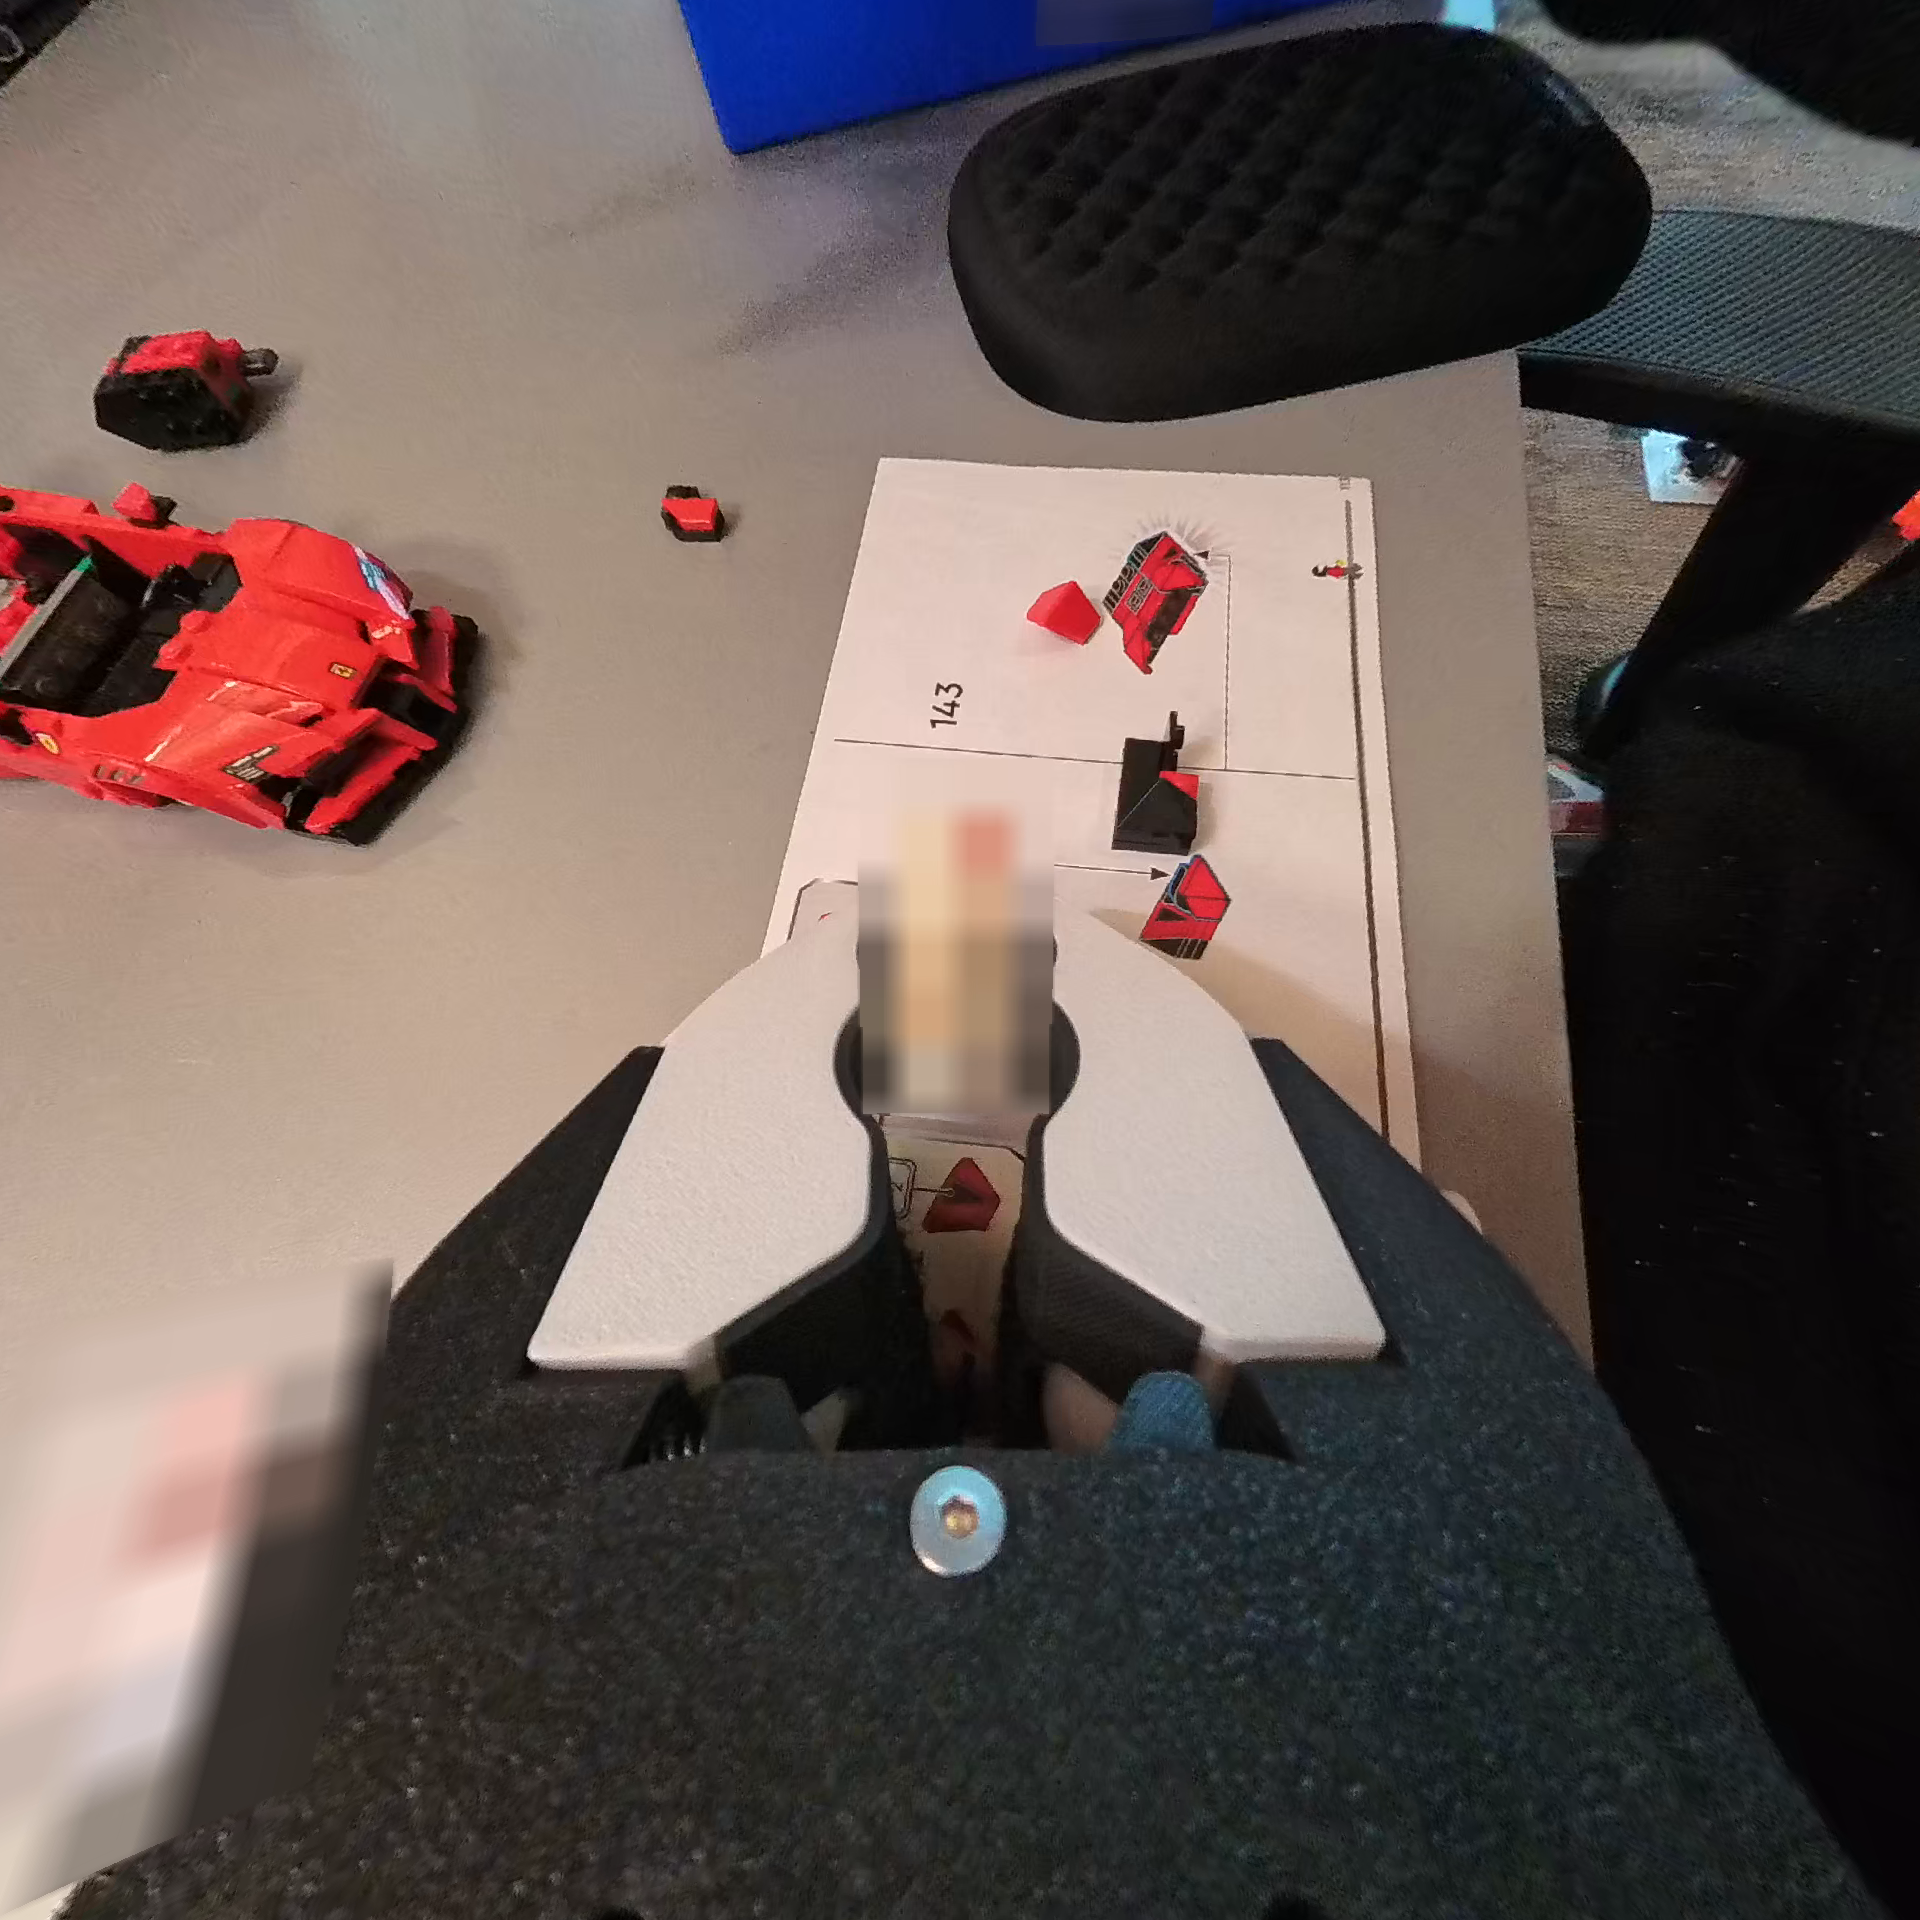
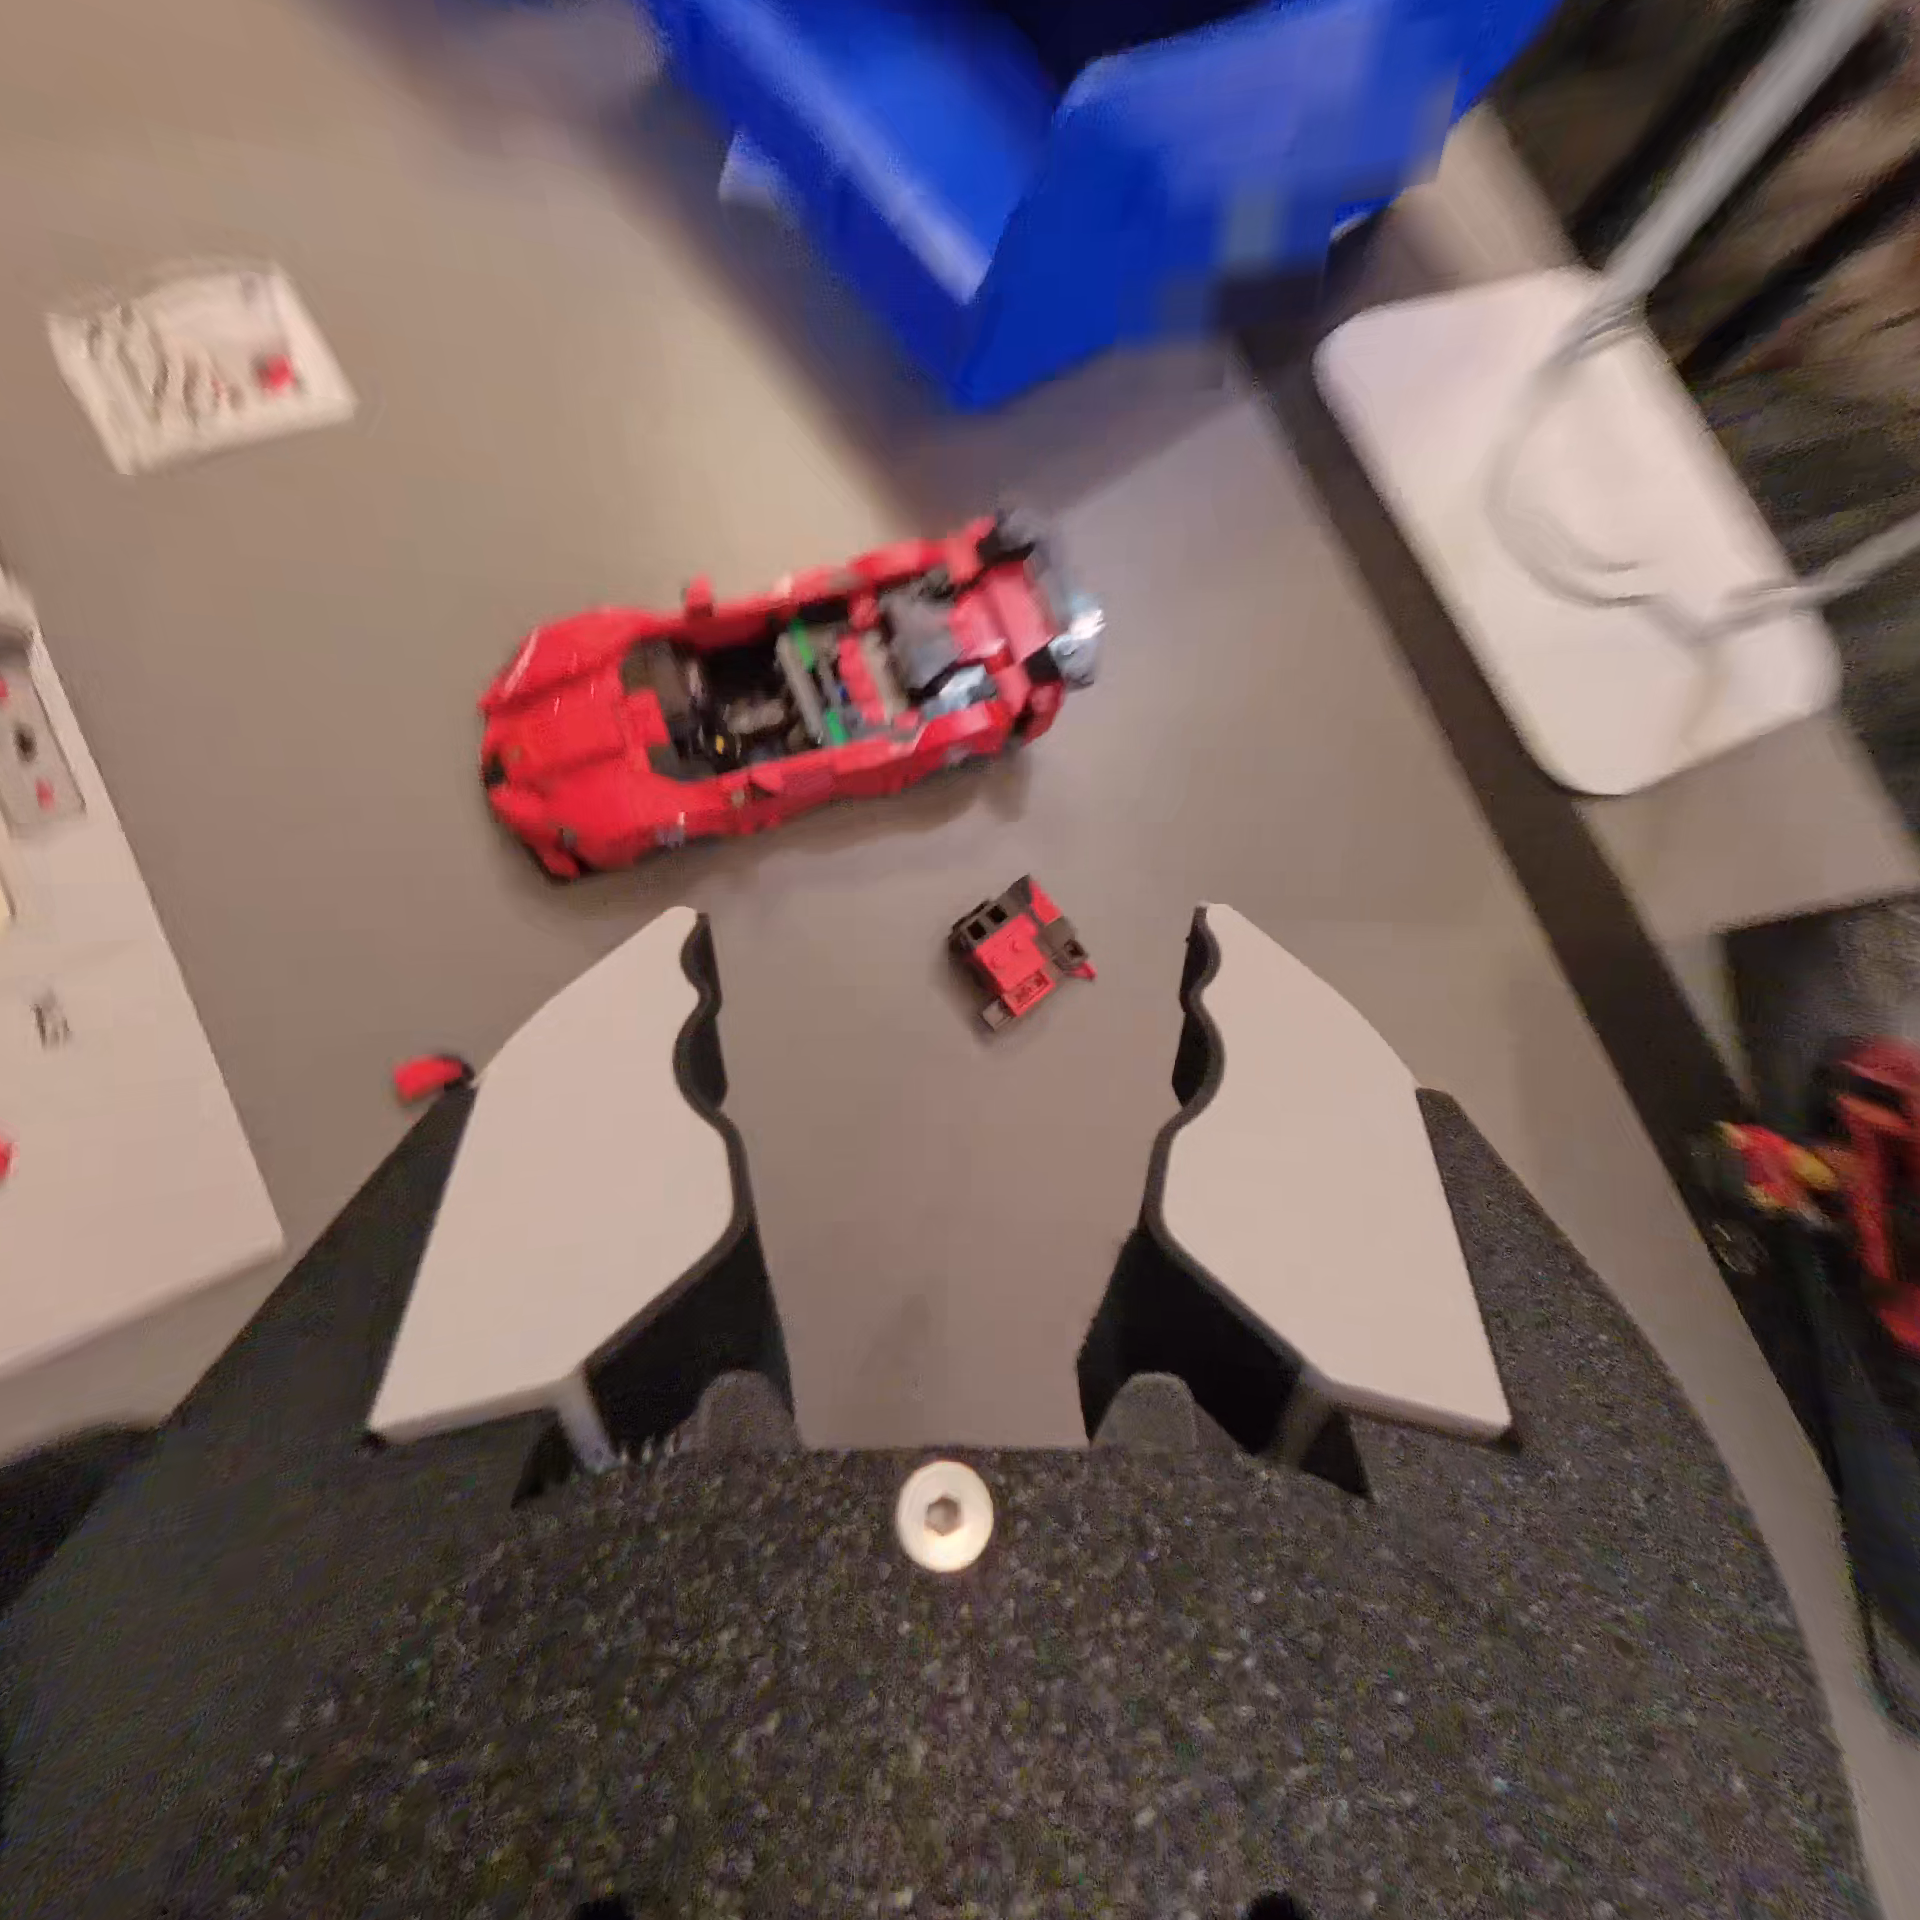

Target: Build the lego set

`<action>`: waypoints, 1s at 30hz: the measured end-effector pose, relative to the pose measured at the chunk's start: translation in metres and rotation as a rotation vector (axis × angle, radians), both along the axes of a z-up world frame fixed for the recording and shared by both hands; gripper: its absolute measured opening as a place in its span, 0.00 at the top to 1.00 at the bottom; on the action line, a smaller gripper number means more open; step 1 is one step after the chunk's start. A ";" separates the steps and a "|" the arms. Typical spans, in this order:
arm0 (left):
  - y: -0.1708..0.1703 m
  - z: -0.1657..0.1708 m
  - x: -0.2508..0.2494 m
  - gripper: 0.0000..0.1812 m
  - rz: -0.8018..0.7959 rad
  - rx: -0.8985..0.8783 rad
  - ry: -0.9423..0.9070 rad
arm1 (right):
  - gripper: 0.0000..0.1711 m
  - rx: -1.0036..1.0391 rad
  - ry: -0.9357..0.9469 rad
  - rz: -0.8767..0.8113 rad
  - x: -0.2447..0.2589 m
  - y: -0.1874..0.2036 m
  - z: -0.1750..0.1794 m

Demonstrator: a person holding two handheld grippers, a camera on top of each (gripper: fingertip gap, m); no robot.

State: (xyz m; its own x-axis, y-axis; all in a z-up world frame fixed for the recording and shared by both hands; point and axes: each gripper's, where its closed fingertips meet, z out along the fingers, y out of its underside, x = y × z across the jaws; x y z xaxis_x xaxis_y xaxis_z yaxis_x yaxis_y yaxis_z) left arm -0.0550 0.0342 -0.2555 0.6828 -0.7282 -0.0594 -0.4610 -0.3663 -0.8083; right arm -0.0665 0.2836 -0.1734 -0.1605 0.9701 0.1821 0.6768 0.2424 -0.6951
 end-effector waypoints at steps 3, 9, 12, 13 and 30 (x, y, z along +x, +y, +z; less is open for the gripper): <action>-0.001 0.001 0.001 0.88 -0.006 -0.001 -0.009 | 0.54 0.058 -0.274 0.200 -0.016 0.016 -0.038; -0.002 0.001 0.002 0.88 -0.021 -0.006 -0.014 | 0.62 0.070 -0.552 0.384 -0.022 0.032 -0.090; -0.004 -0.001 0.004 0.88 -0.039 -0.018 -0.004 | 0.64 0.106 -0.586 0.402 -0.023 0.037 -0.101; -0.004 -0.002 0.004 0.88 -0.040 -0.023 0.000 | 0.66 0.102 -0.589 0.402 -0.023 0.037 -0.104; -0.004 -0.004 0.004 0.88 -0.043 -0.036 0.007 | 0.65 -0.114 -0.700 0.227 0.045 -0.022 -0.093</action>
